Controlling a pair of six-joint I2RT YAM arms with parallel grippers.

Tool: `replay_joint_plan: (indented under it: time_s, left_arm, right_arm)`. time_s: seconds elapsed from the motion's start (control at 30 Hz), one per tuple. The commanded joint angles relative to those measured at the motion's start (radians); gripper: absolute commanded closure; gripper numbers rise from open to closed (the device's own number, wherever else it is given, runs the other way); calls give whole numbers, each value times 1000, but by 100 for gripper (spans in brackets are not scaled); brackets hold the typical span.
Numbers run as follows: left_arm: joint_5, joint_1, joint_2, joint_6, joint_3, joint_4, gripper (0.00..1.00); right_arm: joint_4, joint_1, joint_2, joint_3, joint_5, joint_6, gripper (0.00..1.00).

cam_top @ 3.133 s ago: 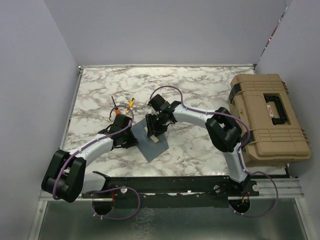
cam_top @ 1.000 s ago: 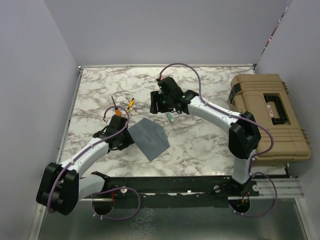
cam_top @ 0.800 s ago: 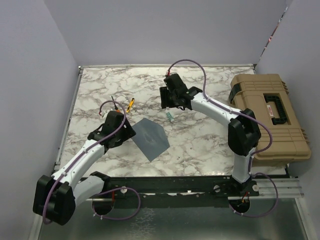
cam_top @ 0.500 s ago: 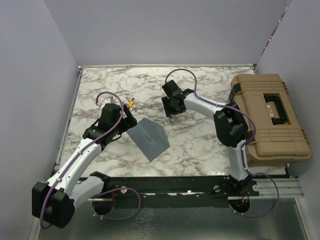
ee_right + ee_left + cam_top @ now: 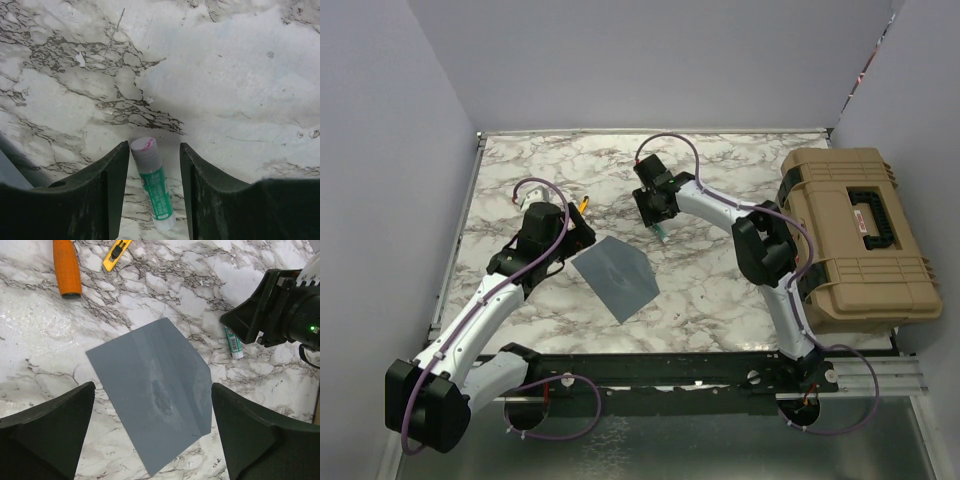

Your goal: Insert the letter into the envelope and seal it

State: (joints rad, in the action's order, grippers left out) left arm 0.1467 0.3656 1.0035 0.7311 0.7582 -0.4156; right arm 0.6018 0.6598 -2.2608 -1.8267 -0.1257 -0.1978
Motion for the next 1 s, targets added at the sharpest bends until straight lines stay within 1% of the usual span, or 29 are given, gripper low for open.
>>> replay_joint_plan:
  time_s: [0.0, 0.07, 0.2, 0.27, 0.33, 0.4, 0.47, 0.6, 0.63, 0.77, 0.87, 0.97]
  left_arm:
    - [-18, -8, -20, -20, 11, 20, 1]
    - [-26, -7, -39, -22, 5, 21, 1]
    - [-46, -8, -64, -24, -2, 20, 1]
    - [-69, -8, -66, -24, 2, 22, 1]
    - [-104, -8, -60, -25, 7, 35, 1]
    - [-164, -8, -46, -27, 15, 64, 1]
    - [-257, -8, -27, -23, 22, 111, 1]
    - [-482, -8, 40, 6, 24, 275, 1]
    - [-519, -7, 55, 21, 26, 318, 1]
    - [-600, -7, 102, 77, 46, 489, 1]
    - [-675, -6, 151, 142, 71, 619, 1]
    - [-851, -3, 216, 292, 41, 916, 1]
  right_arm:
    - [36, 3, -50, -52, 30, 8, 54]
    - [47, 3, -58, -60, 34, -2, 60]
    - [73, 2, -52, -65, 16, -41, 75]
    - [54, 3, -17, -42, 5, -64, 78]
    - [-4, 3, 48, 5, -5, -91, 80]
    - [-62, 0, 123, 49, 0, -120, 81]
    - [-114, -2, 207, 83, 21, -163, 81]
    - [-247, -6, 366, 176, 83, -292, 81]
    - [-277, -6, 403, 195, 110, -327, 81]
    - [-389, -7, 533, 279, 199, -462, 81]
    - [-426, -6, 592, 320, 240, -552, 81]
    - [-487, -7, 623, 359, 315, -593, 80]
